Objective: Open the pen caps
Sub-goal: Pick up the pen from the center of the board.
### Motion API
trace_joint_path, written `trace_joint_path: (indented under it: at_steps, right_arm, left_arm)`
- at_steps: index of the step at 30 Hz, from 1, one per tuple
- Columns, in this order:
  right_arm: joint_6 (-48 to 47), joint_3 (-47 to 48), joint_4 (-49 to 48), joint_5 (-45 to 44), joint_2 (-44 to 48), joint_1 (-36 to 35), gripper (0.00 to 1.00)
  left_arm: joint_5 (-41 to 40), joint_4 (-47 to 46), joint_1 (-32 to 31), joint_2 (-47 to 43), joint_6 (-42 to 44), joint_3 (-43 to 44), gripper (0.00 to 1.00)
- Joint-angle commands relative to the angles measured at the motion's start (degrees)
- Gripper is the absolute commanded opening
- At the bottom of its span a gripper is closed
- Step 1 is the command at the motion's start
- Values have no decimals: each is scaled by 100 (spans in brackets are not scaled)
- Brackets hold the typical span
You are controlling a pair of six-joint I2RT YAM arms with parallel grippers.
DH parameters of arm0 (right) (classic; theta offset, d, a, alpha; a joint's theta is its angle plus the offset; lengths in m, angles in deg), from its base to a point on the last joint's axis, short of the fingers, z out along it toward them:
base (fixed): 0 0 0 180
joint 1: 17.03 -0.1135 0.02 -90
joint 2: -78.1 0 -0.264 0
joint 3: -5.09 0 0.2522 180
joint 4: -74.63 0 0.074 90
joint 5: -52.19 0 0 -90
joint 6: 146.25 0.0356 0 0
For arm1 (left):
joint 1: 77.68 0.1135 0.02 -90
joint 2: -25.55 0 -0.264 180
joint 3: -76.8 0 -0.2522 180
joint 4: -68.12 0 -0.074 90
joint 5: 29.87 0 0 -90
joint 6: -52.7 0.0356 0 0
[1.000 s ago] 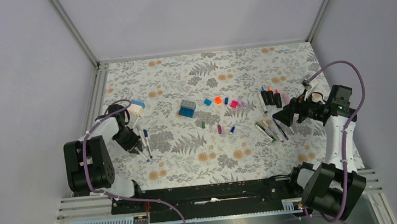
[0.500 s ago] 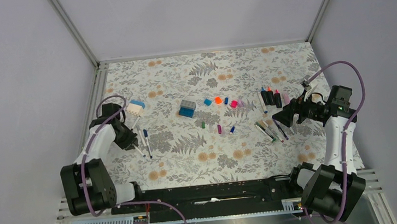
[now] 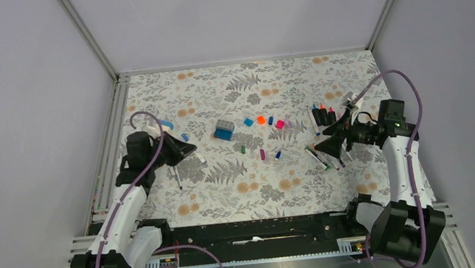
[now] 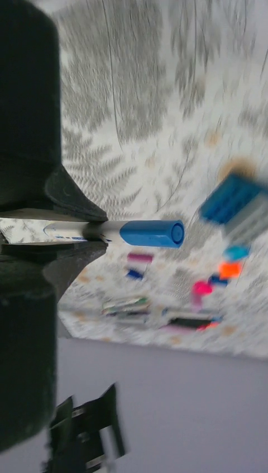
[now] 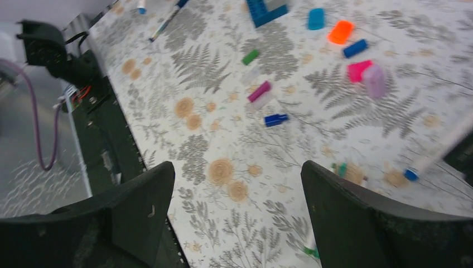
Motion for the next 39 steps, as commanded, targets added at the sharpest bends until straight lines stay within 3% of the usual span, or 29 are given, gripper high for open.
trace_joint_path:
  at_steps: [1, 6, 11, 19, 29, 39]
  right_arm:
    - [-310, 14, 238, 217, -90, -763, 91]
    - [497, -483, -919, 317, 158, -1308, 91]
    - [2245, -896, -2790, 687, 152, -1775, 93]
    - [4861, -1469, -5680, 747, -212, -2384, 93]
    - [5206, -1594, -5880, 596, -307, -2516, 92]
    - [5557, -1629, -6058, 564, -403, -2663, 72]
  left_arm:
    - [704, -3548, -1106, 59, -1101, -722, 0]
    - [363, -5694, -2362, 766, -1321, -1096, 0]
    - [-139, -7204, -3481, 1748, -1316, -885, 0]
    - [-1021, -7996, -4651, 3212, -1166, 172, 0]
    - [-1440, -8074, -5266, 4108, -1164, 894, 0]
    - [-1613, -7951, -5411, 4185, -1099, 1045, 0]
